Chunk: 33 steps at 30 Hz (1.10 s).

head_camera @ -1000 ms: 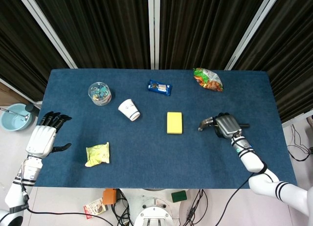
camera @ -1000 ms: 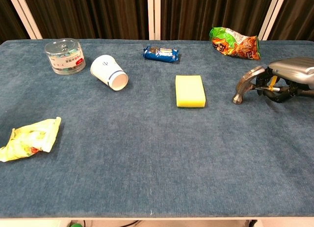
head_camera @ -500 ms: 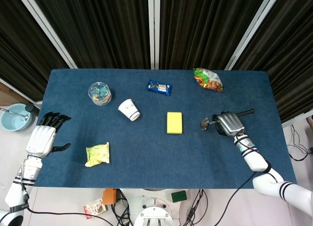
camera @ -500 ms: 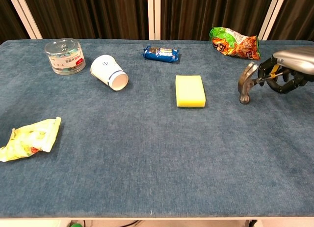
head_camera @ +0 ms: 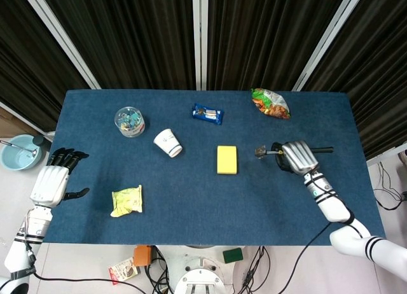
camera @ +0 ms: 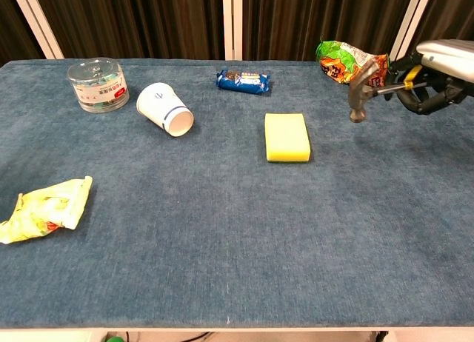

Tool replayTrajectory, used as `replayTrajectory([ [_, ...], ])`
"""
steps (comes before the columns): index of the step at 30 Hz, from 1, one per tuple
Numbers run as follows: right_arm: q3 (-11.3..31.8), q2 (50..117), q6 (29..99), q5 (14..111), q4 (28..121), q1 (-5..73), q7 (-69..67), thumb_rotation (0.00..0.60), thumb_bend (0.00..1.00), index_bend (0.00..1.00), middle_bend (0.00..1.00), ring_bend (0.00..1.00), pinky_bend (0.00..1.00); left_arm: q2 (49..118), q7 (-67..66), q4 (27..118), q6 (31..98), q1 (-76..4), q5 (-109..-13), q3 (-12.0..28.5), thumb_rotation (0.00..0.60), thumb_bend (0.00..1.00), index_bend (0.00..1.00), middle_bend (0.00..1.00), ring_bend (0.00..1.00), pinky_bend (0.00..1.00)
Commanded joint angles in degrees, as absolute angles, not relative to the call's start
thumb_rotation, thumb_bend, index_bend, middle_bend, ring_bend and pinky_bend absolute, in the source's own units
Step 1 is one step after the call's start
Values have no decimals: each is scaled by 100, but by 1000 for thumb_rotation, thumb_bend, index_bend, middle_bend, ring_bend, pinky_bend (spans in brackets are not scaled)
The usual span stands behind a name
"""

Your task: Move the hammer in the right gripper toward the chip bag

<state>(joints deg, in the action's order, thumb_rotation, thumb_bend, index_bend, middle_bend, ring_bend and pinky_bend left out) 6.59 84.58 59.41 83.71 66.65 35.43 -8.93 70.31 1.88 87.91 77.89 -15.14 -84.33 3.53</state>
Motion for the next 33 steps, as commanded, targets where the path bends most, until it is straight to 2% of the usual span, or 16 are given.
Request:
replayTrajectory([
  [1,732,8573,5947,8325,6732,3587,-969,600,1000,939,752,674,847,7031,183,8795,7784,-1511,-8425,354,600,0,219,210,117,100],
  [15,1124,9406,5495,7793,6601,4044,-731,600,1000,947,770,689,869,6975,145,8854,7779,-1479,-8403,352,600,0,219,210,117,100],
  [22,1061,9784,5013,7544,6213,4259,-326,600,1000,949,770,690,869,7025,209,8775,7762,-1437,-8397,305,600,0,218,210,117,100],
  [29,1223,9414,5697,7794,6773,4064,-788,600,1000,949,771,689,869,6995,271,8748,7865,-1357,-8405,301,600,0,218,210,117,100],
  [33,1224,9215,5802,7810,7081,3987,-831,600,1000,949,770,689,869,6998,261,8761,7856,-1362,-8421,303,600,0,218,210,117,99],
])
